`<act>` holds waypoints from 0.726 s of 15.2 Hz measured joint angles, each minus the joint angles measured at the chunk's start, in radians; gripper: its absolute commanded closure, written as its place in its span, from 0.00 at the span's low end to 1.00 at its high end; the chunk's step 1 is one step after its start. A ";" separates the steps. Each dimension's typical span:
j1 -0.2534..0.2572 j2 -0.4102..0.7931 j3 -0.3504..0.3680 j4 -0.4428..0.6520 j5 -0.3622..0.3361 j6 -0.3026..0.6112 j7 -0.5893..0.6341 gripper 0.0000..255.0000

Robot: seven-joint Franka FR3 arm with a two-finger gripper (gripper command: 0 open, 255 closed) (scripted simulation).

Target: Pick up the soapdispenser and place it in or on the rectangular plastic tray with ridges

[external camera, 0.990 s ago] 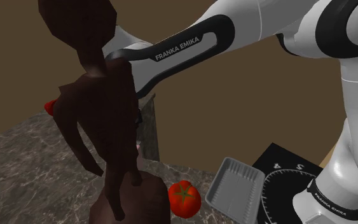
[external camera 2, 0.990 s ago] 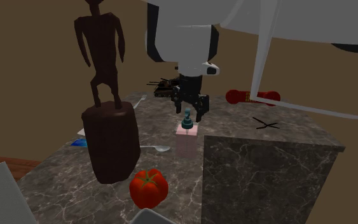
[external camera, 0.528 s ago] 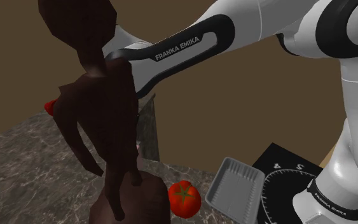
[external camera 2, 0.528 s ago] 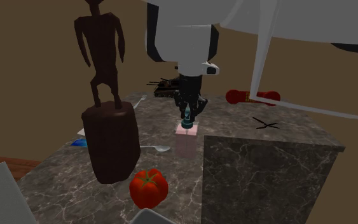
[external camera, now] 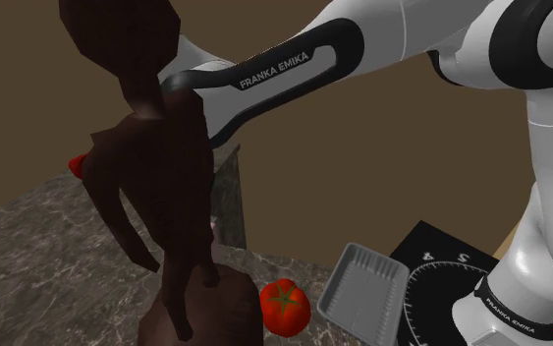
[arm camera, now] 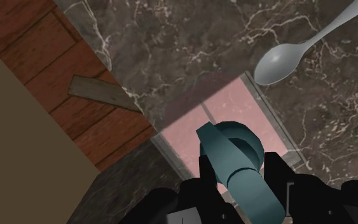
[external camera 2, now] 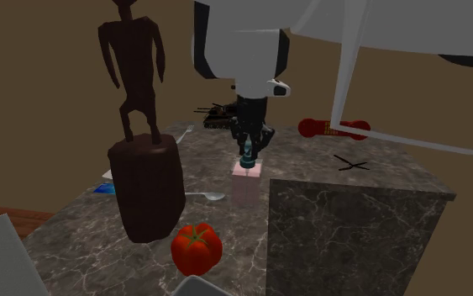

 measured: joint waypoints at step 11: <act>0.005 -0.026 0.009 0.108 0.015 -0.131 -0.008 1.00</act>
